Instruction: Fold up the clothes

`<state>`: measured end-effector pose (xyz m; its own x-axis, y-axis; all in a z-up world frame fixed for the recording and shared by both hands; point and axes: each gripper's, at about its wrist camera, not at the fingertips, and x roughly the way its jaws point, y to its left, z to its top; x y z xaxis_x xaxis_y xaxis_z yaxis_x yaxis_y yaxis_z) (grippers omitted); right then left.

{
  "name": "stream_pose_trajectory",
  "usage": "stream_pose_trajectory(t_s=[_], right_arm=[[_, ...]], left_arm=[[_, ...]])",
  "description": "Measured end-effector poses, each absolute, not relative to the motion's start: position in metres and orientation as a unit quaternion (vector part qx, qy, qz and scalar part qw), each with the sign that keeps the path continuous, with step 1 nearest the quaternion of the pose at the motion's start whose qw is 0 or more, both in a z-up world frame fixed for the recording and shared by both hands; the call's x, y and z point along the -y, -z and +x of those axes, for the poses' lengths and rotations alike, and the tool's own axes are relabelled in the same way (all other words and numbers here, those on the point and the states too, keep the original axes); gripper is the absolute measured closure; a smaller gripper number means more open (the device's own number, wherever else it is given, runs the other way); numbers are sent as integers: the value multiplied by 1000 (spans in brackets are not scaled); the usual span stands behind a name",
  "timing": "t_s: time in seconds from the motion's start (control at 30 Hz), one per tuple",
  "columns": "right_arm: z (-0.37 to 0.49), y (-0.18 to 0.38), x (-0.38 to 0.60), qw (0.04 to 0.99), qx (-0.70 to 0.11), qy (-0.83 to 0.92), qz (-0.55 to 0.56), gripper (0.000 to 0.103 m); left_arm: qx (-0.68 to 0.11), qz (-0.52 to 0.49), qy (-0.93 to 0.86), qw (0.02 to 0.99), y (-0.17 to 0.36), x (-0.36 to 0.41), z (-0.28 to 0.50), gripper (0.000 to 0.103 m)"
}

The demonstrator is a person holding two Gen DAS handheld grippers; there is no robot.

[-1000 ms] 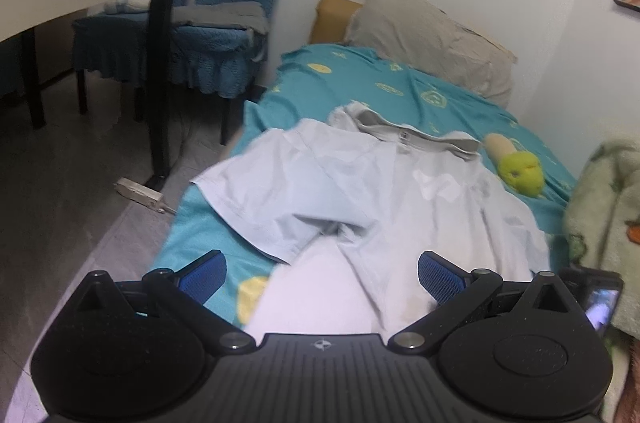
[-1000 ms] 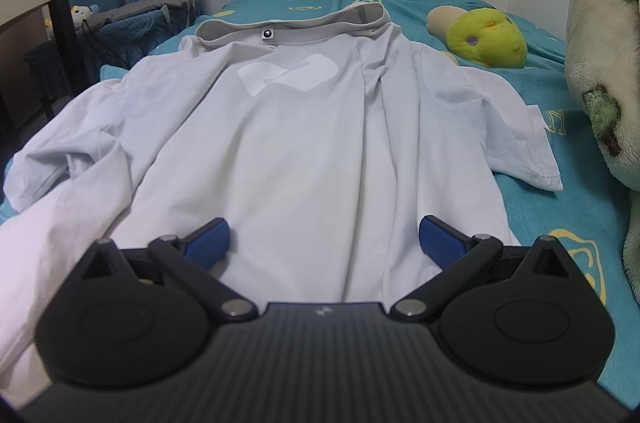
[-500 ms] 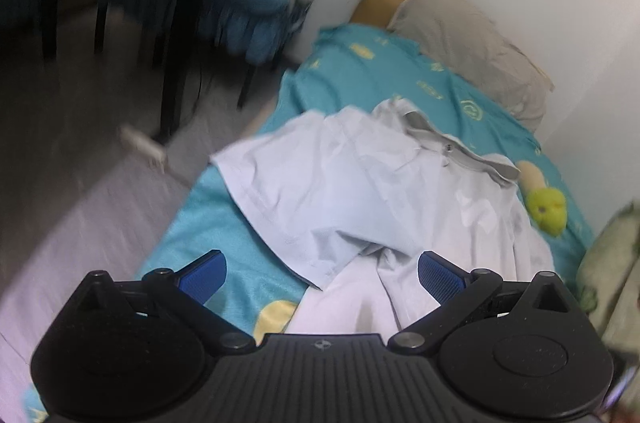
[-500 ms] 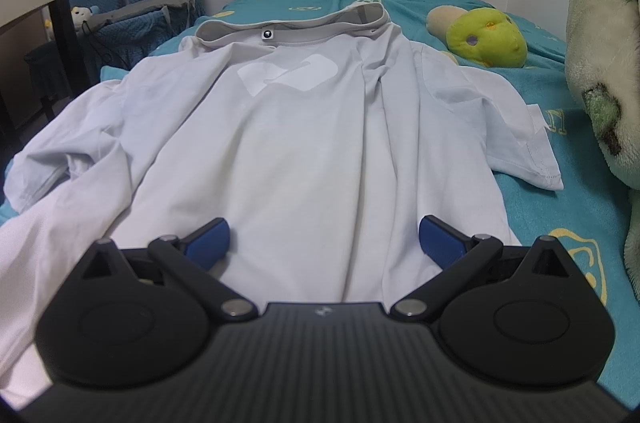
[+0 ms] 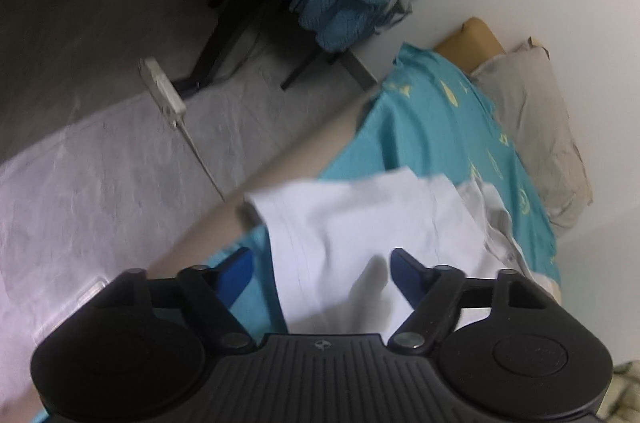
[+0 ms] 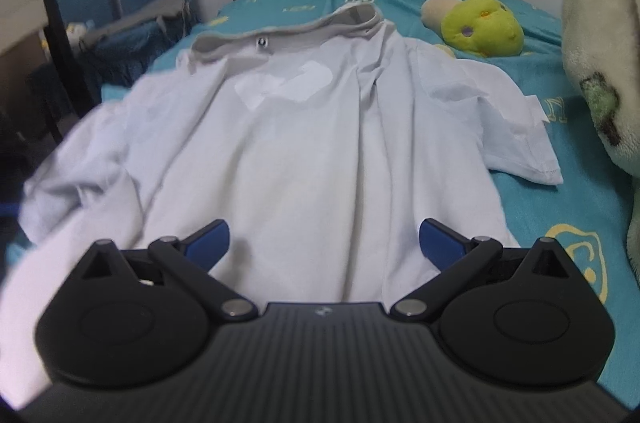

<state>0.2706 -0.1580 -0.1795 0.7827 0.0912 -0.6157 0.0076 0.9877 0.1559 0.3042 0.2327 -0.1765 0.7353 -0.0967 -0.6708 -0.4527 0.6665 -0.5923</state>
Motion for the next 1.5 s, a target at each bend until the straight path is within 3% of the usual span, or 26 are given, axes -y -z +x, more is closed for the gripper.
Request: stream_pose_trajectory(t_s=[0.13,0.2,0.3,0.5,0.7,0.8,0.93,1.03,1.13,1.2,1.23,1.3,1.37,1.5], right_arm=[[248,138,176,949,-293,-13,117,0],[235,122,186,948,-285,-13,143,0],[224,106,197,944,-273,-23,183,0],[222,99,191,953,-251,-33,164,0],[233,106,193,947,-275,-42,159,0],[239,109,196,948,-274,-35,156,0],[248,114,204,948,-275,-26,156,0],[253,119,206,951,-272,-14,144,0],[258,123,205,953,-274,-9,127,0],[258,125,204,954,-273,-12,122,0],[256,124,203,956,-269,-9,120,0],[253,121,206,960,-254,2,117,0],[248,115,210,965,-233,9,116,0],[239,103,217,976,-188,31,106,0]], left_arm=[[-334,-362,-107,864,175,-233,314,68],[-324,-352,-100,872,168,-231,315,94],[-313,-329,-92,886,152,-228,316,102],[-264,-217,-119,932,83,-220,354,102],[-239,-120,-198,943,23,-220,443,102],[-249,-74,-246,934,23,-219,485,102],[-292,-78,-239,923,62,-223,516,102],[-320,-97,-196,922,93,-218,521,95],[-337,-92,-162,923,107,-199,507,69],[-342,-91,-133,926,107,-184,485,44],[-346,-92,-117,926,105,-177,470,40],[-342,-80,-84,933,96,-162,434,20],[-328,-66,-60,941,82,-137,397,12],[-299,-45,-18,953,47,-94,324,5]])
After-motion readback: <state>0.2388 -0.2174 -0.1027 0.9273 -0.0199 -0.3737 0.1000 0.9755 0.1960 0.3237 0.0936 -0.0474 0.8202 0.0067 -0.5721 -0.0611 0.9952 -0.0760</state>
